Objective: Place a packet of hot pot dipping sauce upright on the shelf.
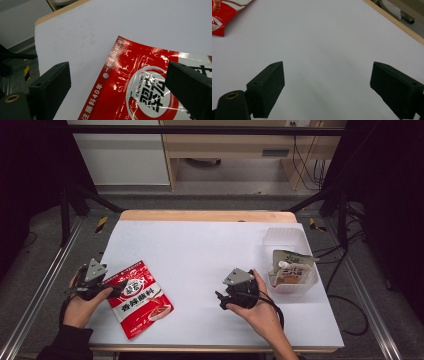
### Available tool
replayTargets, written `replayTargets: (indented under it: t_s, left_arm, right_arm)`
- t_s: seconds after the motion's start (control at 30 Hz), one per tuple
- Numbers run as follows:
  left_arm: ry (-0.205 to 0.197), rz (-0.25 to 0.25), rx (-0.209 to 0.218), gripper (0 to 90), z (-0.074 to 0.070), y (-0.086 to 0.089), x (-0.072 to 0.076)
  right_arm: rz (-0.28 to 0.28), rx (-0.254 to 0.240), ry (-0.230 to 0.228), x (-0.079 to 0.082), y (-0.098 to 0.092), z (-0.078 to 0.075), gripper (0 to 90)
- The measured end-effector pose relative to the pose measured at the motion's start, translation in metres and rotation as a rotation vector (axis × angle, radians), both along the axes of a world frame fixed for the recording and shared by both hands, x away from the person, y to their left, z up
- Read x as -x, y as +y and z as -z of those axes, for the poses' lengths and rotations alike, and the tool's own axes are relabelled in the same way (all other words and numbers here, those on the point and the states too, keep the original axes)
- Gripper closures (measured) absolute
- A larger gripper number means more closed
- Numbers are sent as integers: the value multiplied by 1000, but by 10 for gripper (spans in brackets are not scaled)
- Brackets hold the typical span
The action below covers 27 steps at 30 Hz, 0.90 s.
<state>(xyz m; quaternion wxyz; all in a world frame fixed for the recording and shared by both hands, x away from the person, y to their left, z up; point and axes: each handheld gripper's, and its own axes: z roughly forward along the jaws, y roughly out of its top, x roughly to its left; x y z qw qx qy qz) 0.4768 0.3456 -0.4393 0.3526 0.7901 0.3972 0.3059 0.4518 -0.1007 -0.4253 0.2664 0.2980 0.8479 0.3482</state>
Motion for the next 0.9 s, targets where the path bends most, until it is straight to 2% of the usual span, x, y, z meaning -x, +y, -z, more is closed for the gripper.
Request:
replayTargets:
  t_s: [0.23,0.5,0.73,0.9]
  left_arm:
    - [11,-18,-8,74,2,14,-4]
    - [49,-26,-7,78,8,26,-10]
    - [79,-19,-21,79,12,28,-12]
    - [110,-30,5,82,16,34,-13]
  right_arm:
    - [32,-3,17,0,1,21,136]
    - [52,10,23,1,-1,28,136]
    - [36,27,36,1,2,31,137]
    - [27,33,44,1,3,33,136]
